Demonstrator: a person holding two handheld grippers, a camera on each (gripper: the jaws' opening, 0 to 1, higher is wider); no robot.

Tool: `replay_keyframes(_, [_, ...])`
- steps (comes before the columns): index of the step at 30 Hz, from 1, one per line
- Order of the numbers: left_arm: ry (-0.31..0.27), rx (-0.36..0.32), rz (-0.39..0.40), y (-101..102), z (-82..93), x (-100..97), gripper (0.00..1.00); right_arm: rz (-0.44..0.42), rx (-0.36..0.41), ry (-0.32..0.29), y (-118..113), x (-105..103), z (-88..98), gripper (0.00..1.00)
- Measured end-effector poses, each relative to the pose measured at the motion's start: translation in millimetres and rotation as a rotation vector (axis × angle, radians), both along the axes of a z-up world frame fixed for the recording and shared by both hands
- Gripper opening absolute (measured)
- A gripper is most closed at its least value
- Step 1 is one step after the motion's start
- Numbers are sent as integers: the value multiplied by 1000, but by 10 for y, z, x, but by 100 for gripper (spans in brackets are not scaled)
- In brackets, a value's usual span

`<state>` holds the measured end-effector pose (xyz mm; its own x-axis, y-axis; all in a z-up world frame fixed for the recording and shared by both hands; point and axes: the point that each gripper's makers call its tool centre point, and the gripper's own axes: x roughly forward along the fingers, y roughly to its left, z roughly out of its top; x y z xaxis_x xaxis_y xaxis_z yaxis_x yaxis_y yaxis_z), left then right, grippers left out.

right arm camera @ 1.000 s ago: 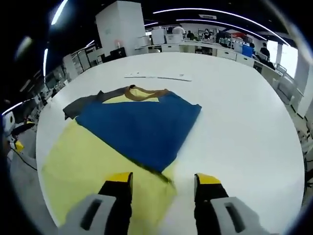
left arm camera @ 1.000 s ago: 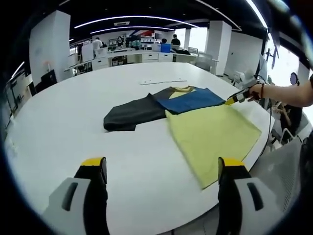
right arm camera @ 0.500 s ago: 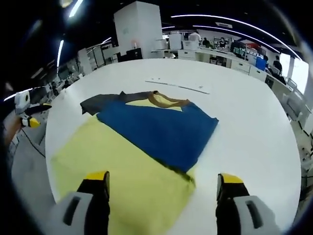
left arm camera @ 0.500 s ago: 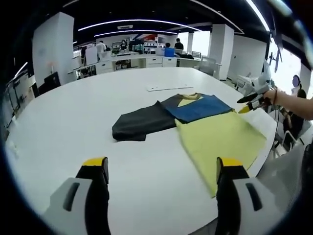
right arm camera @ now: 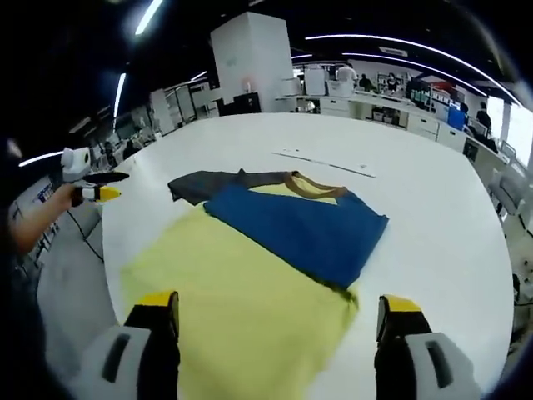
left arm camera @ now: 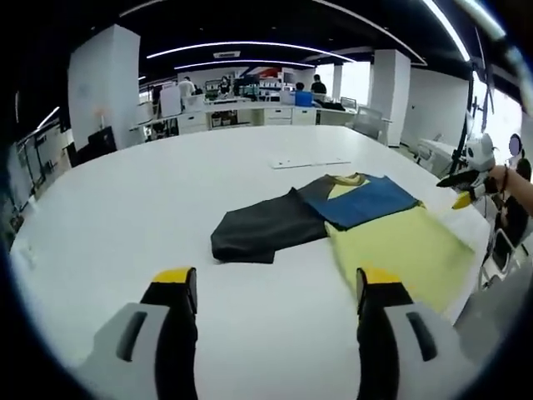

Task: Fold the garment on the visible template until the final outline fits inside the template.

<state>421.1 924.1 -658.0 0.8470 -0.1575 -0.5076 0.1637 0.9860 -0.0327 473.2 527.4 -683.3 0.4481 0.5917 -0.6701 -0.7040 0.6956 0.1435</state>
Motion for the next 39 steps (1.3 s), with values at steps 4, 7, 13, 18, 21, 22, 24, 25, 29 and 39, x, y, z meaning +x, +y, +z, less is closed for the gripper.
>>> replay_keyframes(4, [-22,3,30,78,-6,125,69,13,20,-4,22,-84,74,100])
replay_keyframes(7, [-27,3,43,137,-33,206,65,21,42,-2,30,-143,135,100])
replay_keyframes(13, [-27,19,63,241,-115,314,58,19,48,-17,-15,-208,224,100])
replay_keyframes(18, [-23,44,80,335,-238,420,51,18,77,-50,-39,-216,295,100])
replay_keyframes(21, [-15,53,90,379,-322,476,47,12,88,-67,-50,-215,322,100])
replay_keyframes(22, [-15,56,93,396,-346,494,46,12,91,-72,-53,-217,333,100])
replay_keyframes(24, [-9,59,103,432,-404,533,42,8,101,-81,-58,-224,352,100])
replay_keyframes(25, [-5,65,103,448,-442,559,40,1,106,-84,-61,-222,358,100])
replay_keyframes(29, [18,92,113,511,-590,629,36,-24,105,-87,-89,-215,346,99])
replay_keyframes(39, [37,78,165,639,-832,779,23,-56,90,-72,-138,-216,290,98])
